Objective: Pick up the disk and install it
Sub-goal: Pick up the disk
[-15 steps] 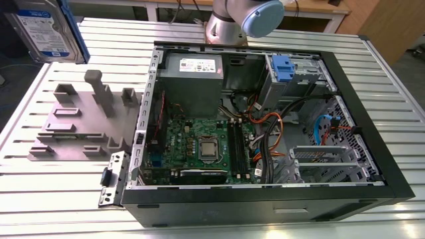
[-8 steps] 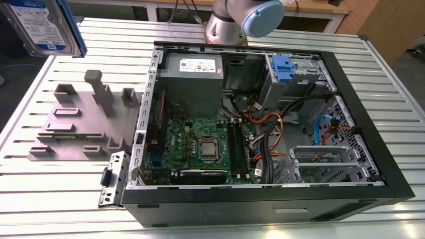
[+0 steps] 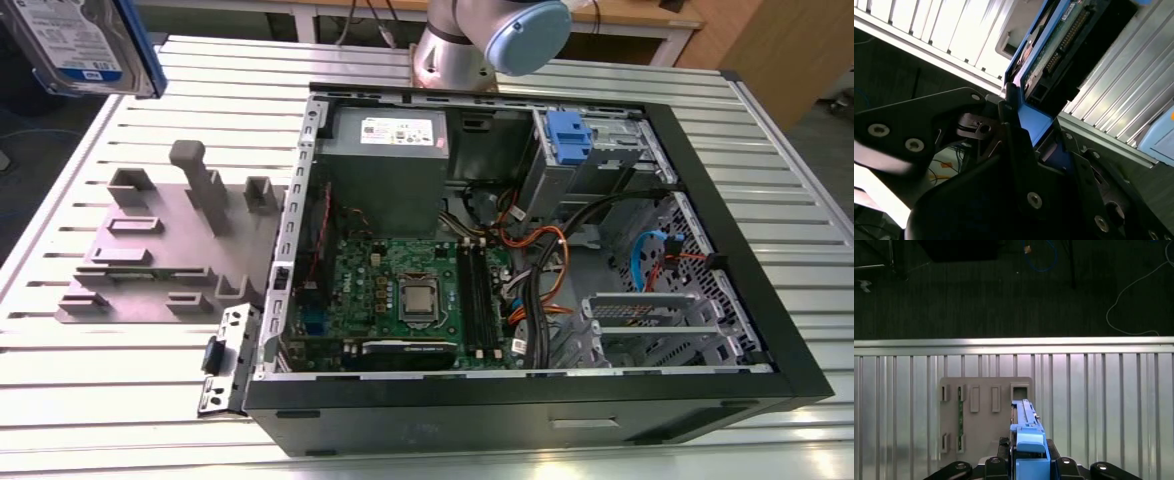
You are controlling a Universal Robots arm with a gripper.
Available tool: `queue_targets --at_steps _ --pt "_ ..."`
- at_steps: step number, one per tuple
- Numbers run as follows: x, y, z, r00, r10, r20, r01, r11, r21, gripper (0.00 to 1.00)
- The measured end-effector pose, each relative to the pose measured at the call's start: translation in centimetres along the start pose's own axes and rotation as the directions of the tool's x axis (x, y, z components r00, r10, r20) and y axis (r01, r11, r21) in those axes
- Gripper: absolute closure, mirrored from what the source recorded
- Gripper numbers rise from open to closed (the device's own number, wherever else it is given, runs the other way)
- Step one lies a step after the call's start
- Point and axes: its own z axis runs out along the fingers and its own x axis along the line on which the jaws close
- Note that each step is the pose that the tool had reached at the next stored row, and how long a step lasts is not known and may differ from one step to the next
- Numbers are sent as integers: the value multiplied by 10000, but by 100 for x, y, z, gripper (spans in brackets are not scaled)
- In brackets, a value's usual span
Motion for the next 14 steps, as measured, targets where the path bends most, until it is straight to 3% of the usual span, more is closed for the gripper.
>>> queue_targets --at_steps 7,10,14 --pt "1 1 -147 10000 0 0 0 10000 0 64" --pt "3 2 -164 10000 0 7 0 10000 -1 64" --pt "36 1 -163 9999 -1 145 1 10000 -3 64"
